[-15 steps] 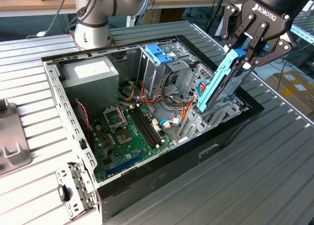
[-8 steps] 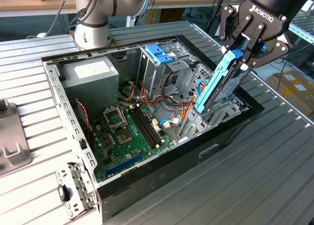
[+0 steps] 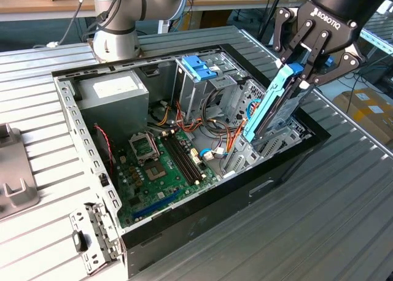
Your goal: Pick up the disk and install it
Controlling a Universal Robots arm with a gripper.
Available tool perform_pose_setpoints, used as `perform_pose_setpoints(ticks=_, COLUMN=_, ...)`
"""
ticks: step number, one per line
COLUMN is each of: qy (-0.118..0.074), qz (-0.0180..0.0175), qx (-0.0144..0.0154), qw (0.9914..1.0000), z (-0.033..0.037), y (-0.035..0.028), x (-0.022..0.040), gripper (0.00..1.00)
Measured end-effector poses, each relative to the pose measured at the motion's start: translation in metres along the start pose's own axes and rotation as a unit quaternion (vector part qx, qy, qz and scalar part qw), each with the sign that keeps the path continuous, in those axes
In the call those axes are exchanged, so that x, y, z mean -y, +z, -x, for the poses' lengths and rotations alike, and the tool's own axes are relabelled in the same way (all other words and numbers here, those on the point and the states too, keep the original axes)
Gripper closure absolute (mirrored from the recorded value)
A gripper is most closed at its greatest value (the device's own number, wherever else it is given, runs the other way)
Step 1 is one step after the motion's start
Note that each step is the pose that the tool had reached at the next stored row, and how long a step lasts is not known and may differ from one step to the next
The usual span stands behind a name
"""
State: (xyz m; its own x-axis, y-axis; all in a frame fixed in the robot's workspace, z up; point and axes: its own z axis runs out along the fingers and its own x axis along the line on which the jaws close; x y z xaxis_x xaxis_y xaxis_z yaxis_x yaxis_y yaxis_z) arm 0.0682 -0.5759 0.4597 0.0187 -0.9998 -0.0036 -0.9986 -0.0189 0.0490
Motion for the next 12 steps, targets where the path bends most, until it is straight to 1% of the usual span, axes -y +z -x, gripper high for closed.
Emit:
perform_pose_setpoints(ticks=2, qy=0.0, qz=0.0, qx=0.0, qw=1.0, z=0.0, y=0.0013, x=-0.0013, gripper=0.63)
perform_pose_setpoints(ticks=5, qy=0.0, qz=0.0, qx=-0.0001, qw=1.0, z=0.0003, y=0.0024, x=-0.0012, gripper=0.63)
perform_pose_setpoints(ticks=7, qy=0.0, qz=0.0, qx=-0.0001, qw=1.0, z=0.0016, y=0.0026, x=0.0013, gripper=0.63)
perform_pose_setpoints(ticks=10, qy=0.0, qz=0.0, qx=-0.0001, qw=1.0, z=0.0042, y=0.003, x=0.0037, gripper=0.63)
perform_pose_setpoints(ticks=12, qy=-0.001, qz=0.0, qx=0.0001, qw=1.0, z=0.0049, y=0.0035, x=0.0051, gripper=0.63)
